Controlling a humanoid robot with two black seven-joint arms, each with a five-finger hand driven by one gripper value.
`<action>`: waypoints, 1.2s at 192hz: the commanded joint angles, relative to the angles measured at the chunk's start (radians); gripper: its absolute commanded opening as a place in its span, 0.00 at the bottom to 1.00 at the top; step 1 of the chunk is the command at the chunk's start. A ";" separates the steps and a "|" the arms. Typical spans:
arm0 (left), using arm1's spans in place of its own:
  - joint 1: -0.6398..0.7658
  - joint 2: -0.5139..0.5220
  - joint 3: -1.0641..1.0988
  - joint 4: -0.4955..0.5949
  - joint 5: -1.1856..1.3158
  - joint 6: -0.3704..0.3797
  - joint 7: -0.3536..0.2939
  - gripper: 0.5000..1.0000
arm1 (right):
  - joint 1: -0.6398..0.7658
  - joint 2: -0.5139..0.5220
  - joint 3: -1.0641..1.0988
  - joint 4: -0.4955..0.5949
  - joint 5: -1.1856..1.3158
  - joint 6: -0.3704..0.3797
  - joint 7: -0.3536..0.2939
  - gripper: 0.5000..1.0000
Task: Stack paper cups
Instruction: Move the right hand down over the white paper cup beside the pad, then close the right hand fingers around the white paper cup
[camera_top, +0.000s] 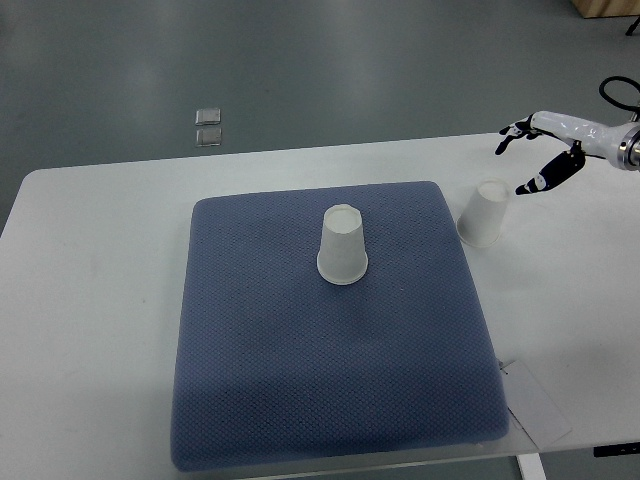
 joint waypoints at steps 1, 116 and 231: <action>0.000 0.000 0.000 0.000 0.000 0.000 0.000 1.00 | 0.002 0.032 -0.012 -0.017 -0.001 -0.017 -0.002 0.82; 0.000 0.000 0.000 0.000 0.000 0.000 0.000 1.00 | 0.002 0.096 -0.075 -0.089 -0.013 -0.060 -0.003 0.82; 0.000 0.000 0.000 0.000 0.000 -0.002 0.000 1.00 | 0.002 0.153 -0.115 -0.166 -0.024 -0.105 -0.011 0.82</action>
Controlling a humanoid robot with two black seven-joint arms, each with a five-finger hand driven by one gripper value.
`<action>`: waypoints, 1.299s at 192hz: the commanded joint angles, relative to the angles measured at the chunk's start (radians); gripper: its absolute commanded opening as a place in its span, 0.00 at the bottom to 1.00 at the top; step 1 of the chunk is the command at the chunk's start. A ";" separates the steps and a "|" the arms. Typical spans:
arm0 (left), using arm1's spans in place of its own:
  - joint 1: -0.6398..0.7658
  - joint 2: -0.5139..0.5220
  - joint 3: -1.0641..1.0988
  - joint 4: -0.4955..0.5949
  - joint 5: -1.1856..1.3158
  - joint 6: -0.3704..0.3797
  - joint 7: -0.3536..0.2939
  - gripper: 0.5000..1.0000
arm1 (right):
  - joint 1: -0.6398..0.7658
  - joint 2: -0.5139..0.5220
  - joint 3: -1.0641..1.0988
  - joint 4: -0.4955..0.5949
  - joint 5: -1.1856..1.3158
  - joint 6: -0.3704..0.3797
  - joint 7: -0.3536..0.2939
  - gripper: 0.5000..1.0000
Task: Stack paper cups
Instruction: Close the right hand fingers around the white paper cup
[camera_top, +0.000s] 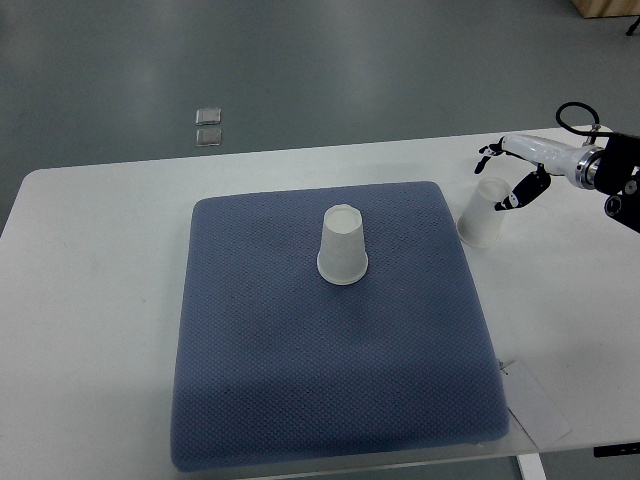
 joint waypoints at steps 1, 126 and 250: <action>0.000 0.000 0.000 0.000 0.000 -0.001 0.000 1.00 | 0.000 0.006 -0.003 -0.015 0.000 -0.001 0.000 0.82; 0.000 0.000 0.000 0.000 0.000 0.000 0.000 1.00 | -0.003 0.036 -0.066 -0.053 0.000 -0.029 0.000 0.82; 0.000 0.000 0.000 0.000 0.000 0.000 0.000 1.00 | -0.007 0.045 -0.084 -0.068 0.000 -0.033 0.002 0.00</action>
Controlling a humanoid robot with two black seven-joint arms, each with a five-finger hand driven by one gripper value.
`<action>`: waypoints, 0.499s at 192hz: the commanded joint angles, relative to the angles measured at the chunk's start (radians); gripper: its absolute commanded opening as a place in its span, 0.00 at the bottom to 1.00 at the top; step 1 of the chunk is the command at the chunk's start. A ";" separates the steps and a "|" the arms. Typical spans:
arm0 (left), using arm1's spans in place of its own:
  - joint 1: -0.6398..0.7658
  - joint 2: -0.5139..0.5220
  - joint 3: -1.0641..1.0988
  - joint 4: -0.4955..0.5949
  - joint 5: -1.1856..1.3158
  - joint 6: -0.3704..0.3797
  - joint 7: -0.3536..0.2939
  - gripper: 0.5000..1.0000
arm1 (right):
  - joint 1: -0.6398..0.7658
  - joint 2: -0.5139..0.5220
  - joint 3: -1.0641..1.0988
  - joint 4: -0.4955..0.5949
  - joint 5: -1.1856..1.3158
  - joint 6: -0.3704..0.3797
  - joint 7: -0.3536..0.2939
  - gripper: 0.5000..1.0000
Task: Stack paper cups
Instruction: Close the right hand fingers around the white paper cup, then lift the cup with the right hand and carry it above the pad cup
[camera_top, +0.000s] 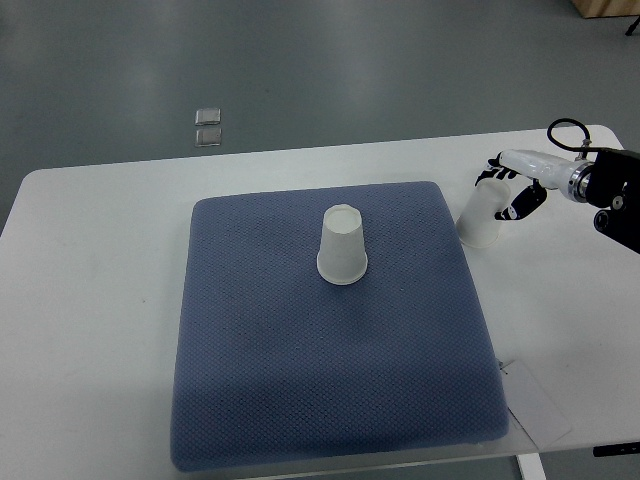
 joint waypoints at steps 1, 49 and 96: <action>0.000 0.000 0.000 0.000 0.000 0.000 0.000 1.00 | 0.003 -0.004 -0.003 0.000 0.001 0.001 0.000 0.00; 0.000 0.000 0.000 0.000 0.000 0.000 0.000 1.00 | 0.066 -0.072 0.015 0.040 0.014 0.002 0.008 0.00; 0.000 0.000 0.000 0.000 0.000 0.000 0.000 1.00 | 0.260 -0.173 0.015 0.276 0.018 0.012 0.009 0.00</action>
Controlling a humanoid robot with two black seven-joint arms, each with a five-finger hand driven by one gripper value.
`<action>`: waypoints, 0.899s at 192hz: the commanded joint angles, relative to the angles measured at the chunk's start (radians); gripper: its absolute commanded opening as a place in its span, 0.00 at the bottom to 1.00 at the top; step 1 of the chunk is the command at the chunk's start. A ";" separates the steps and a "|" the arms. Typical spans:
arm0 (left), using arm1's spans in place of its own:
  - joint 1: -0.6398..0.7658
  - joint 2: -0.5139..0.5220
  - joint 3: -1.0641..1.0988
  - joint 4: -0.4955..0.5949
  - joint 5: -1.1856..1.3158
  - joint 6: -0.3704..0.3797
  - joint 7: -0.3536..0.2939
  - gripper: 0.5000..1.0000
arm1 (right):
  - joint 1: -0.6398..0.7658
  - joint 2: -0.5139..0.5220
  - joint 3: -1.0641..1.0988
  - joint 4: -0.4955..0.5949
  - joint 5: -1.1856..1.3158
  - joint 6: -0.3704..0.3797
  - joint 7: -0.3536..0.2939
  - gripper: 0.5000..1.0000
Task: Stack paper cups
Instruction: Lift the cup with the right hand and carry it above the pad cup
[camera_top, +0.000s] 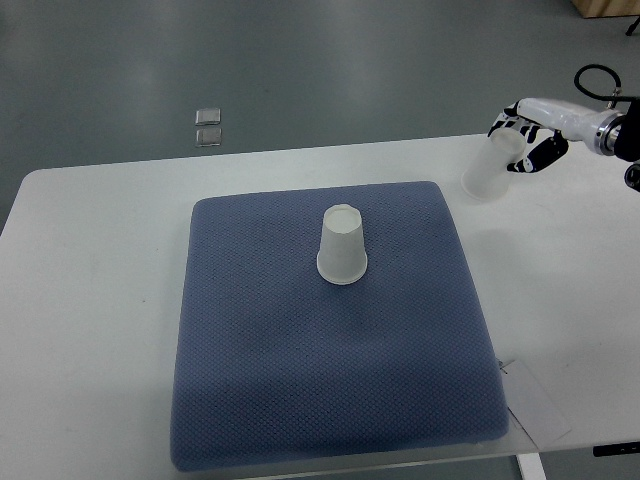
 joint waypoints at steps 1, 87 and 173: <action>0.000 0.000 0.000 0.000 0.000 0.000 0.000 1.00 | 0.079 -0.022 0.000 0.095 0.002 0.003 0.000 0.00; -0.001 0.000 0.000 0.000 0.000 0.000 0.000 1.00 | 0.242 0.006 0.092 0.279 0.002 0.196 0.014 0.00; 0.000 0.000 0.000 0.000 0.000 0.000 0.000 1.00 | 0.233 0.096 0.101 0.312 -0.021 0.316 0.013 0.00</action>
